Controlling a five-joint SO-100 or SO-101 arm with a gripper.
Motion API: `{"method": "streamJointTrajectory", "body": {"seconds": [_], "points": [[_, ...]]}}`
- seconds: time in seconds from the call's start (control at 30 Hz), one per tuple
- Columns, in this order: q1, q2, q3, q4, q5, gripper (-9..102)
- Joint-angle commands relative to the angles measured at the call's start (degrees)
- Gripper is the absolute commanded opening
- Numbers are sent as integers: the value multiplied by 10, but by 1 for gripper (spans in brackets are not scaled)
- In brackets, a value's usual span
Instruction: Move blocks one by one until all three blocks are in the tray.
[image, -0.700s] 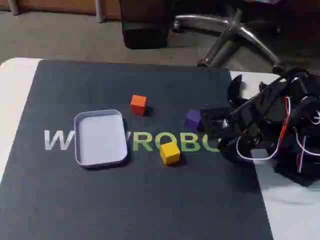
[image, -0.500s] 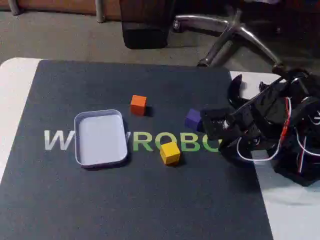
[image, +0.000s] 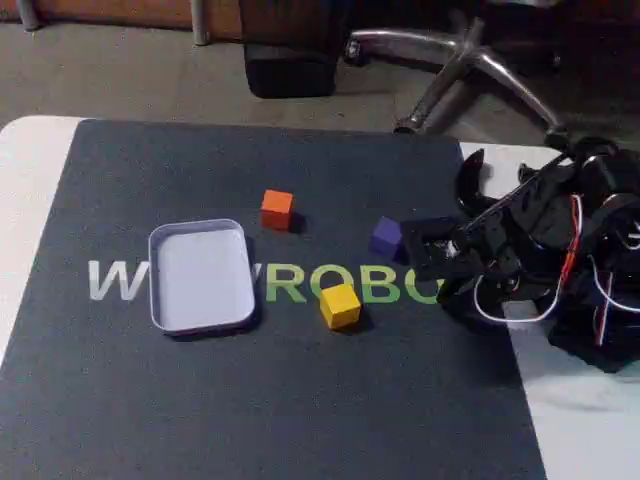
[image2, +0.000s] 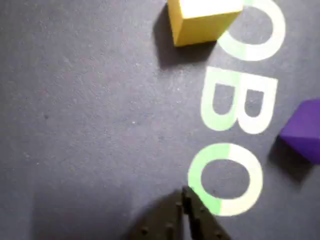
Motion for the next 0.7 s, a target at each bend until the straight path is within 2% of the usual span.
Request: {"method": "streamJointTrajectory", "body": {"seconds": [0.0, 0.2, 0.43, 0.6, 0.67], "points": [[4, 1, -2, 8, -2, -8], [56, 1, -2, 10, -23, -8], [58, 1, -2, 7, -19, -8], [62, 1, -2, -65, 4, -8], [81, 1, -2, -72, -16, -8]]}}
